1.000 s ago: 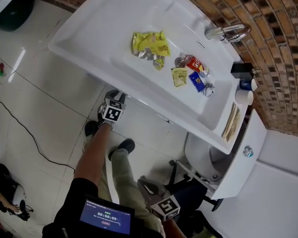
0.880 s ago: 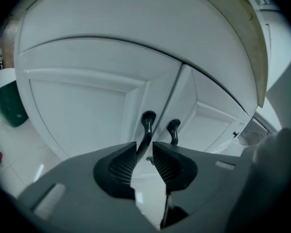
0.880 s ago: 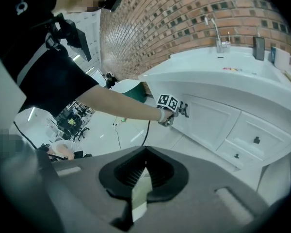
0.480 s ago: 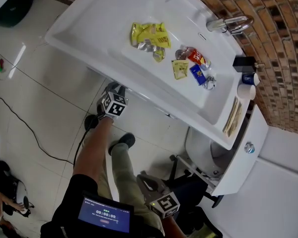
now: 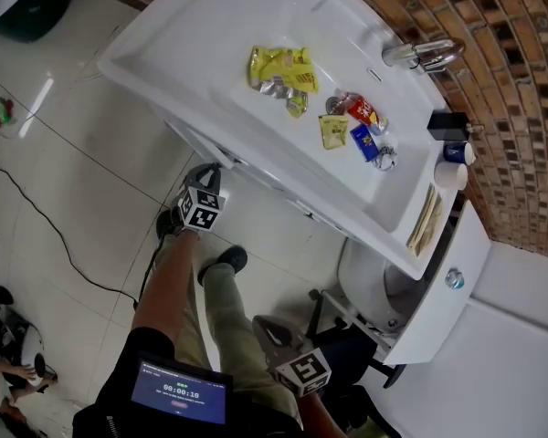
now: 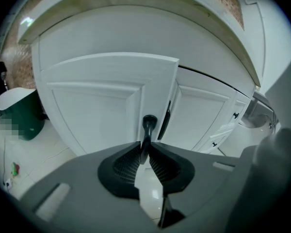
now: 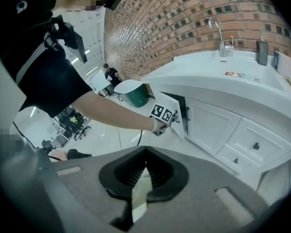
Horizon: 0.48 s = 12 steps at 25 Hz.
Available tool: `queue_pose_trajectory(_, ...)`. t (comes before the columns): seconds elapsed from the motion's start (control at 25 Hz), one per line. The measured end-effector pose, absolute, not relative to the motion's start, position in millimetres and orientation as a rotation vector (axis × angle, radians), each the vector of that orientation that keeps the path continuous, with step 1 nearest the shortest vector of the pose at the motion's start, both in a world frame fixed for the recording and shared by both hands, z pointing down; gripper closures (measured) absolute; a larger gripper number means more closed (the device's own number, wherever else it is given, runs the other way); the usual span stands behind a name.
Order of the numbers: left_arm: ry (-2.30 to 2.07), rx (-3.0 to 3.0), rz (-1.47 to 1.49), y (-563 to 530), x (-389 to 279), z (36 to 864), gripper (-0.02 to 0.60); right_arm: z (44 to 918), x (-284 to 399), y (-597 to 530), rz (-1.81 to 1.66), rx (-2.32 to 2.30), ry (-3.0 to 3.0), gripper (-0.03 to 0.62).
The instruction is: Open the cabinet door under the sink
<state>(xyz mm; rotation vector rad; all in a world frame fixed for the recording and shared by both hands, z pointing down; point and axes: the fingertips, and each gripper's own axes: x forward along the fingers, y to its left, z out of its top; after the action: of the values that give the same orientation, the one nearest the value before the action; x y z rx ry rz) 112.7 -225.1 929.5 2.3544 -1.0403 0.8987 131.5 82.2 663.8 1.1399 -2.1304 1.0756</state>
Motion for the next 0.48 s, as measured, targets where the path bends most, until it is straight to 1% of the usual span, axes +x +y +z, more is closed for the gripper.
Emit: queue_pose_trajectory(0.48,-1.061,2.320,0.947,-188,56,931,0.520,654,133,74,1.035,1.112,-2.150,0.603)
